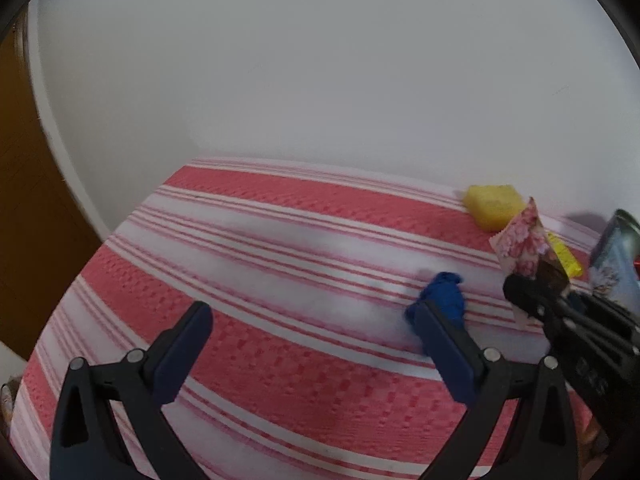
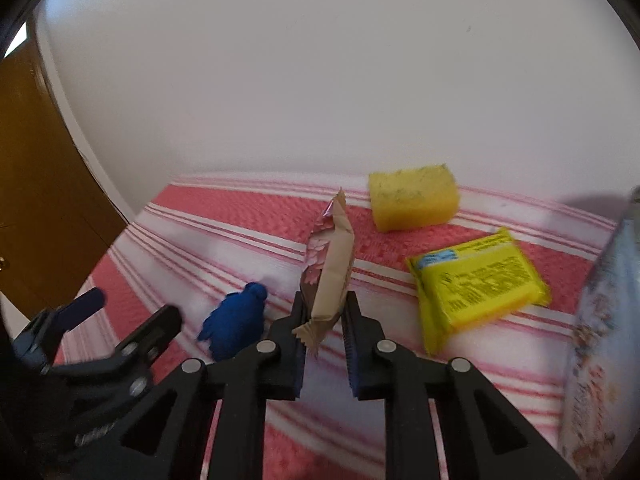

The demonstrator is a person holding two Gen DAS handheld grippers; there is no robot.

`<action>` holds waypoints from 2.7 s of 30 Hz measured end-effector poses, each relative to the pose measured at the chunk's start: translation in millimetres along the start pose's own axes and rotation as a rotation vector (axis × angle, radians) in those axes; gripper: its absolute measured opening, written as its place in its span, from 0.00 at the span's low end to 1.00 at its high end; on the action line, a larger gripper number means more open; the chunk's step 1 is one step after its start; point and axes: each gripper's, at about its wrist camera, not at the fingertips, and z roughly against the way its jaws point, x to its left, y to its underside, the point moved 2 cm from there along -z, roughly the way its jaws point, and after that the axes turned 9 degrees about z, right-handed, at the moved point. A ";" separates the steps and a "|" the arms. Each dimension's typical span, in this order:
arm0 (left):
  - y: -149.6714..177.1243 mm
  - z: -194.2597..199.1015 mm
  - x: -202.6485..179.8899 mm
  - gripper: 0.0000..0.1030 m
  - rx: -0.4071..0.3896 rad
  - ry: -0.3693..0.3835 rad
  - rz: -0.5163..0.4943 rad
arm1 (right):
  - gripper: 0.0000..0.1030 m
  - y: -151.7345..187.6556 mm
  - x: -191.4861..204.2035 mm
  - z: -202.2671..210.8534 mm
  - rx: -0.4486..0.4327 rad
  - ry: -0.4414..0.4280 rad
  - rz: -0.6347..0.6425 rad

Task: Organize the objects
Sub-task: 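Grasp the pink wrapper with the right tool while the left tool grasps the blue cloth, then carry the pink wrapper and blue cloth over the tin and release both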

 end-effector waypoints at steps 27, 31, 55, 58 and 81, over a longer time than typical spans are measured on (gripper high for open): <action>-1.5 -9.9 -48.6 0.30 0.029 0.262 0.036 | 0.18 68.9 -44.2 173.6 -0.303 0.209 0.020; 0.5 15.8 -56.0 0.30 -0.071 0.279 0.003 | 0.18 69.2 -54.1 183.4 -0.320 0.212 0.010; 19.3 110.3 -162.5 0.30 -0.135 0.531 -0.111 | 0.18 81.6 -143.2 243.7 -0.428 0.387 -0.114; 19.7 119.8 -182.1 0.30 -0.152 0.533 -0.139 | 0.18 84.1 -157.8 252.5 -0.439 0.411 -0.136; 70.9 112.9 -309.0 0.30 -0.011 0.548 -0.316 | 0.18 96.2 -235.6 250.2 -0.329 0.568 -0.175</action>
